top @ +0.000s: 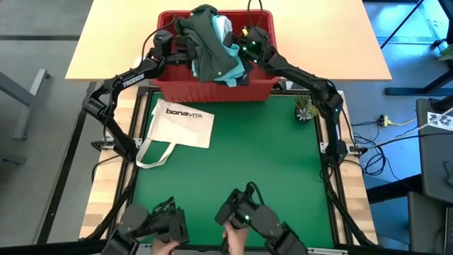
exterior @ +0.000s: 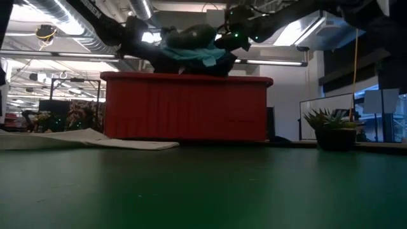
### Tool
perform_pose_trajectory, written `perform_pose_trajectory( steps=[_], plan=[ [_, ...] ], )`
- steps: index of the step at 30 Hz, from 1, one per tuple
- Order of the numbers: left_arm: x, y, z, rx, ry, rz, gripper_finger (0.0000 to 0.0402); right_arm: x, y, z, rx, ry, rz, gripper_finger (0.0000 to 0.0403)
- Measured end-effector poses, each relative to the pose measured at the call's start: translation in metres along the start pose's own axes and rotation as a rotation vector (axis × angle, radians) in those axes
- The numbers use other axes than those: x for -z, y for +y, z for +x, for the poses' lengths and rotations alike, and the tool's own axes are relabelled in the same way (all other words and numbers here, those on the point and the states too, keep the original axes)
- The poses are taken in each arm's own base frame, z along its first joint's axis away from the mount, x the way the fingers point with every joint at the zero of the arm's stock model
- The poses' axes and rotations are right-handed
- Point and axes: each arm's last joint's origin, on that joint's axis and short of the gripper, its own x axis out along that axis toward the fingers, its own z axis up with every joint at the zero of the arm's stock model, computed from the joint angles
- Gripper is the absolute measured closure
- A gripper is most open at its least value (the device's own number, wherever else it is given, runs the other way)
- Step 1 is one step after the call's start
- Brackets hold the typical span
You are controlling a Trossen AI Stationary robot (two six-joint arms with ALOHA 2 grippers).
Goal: Fold Laundry from Bin
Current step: Put the stack clothes into the red laundry bin
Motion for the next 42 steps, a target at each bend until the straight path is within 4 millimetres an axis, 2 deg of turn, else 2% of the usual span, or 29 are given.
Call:
perform_pose_trajectory(
  steps=[4, 17, 27, 42],
  plan=[
    [-0.001, 0.012, 0.007, -0.024, -0.024, -0.006, 0.0394, -0.003, -0.010, 0.007, 0.009, 0.000, 0.003, 0.0394],
    [-0.015, 0.038, 0.004, -0.093, -0.117, -0.022, 0.0394, -0.020, -0.036, 0.008, 0.089, -0.001, 0.008, 0.0394],
    [-0.013, 0.059, 0.012, -0.139, -0.110, -0.062, 0.0395, -0.007, -0.069, 0.023, 0.155, 0.044, 0.028, 0.0398],
    [-0.015, 0.069, 0.006, -0.255, -0.154, 0.002, 0.0394, -0.008, -0.089, 0.020, 0.297, 0.069, -0.007, 0.0398]
  ],
)
